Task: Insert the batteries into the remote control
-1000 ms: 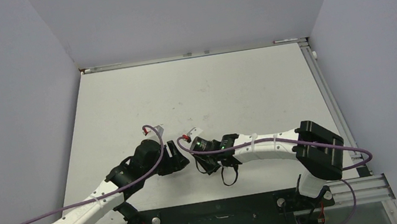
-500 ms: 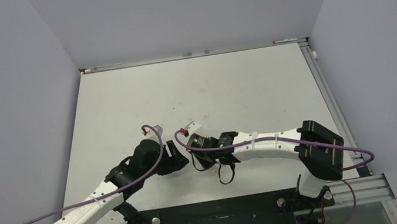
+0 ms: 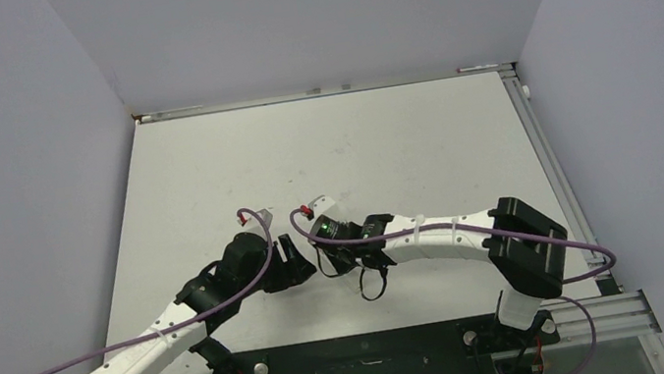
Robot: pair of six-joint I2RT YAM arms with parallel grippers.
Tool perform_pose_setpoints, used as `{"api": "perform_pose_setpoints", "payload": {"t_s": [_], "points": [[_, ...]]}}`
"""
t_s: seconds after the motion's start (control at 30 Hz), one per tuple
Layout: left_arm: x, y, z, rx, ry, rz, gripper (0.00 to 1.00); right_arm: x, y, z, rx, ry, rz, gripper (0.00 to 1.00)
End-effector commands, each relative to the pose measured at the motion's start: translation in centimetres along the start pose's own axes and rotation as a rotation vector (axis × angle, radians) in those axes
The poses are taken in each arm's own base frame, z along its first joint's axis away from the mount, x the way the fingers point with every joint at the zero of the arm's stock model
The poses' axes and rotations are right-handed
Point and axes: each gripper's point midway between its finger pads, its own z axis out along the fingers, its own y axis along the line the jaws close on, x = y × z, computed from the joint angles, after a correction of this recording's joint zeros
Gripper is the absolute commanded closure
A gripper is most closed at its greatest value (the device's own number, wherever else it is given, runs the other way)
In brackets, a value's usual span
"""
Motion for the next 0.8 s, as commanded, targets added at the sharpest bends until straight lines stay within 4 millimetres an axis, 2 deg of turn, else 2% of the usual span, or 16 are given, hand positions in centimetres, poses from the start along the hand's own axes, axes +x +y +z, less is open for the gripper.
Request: {"api": "perform_pose_setpoints", "payload": {"t_s": [0.0, 0.3, 0.77], "points": [[-1.0, -1.2, -0.4, 0.035, -0.020, 0.013, 0.42, -2.3, 0.5, 0.5, -0.010, -0.053, 0.037, 0.91], [-1.2, -1.0, -0.5, 0.033, -0.023, 0.012, 0.42, -2.0, 0.8, 1.4, -0.020, -0.029, 0.032, 0.91], [-1.0, -0.7, -0.4, 0.032, -0.019, 0.008, 0.42, -0.9, 0.5, 1.5, -0.019, -0.006, 0.026, 0.91]]}}
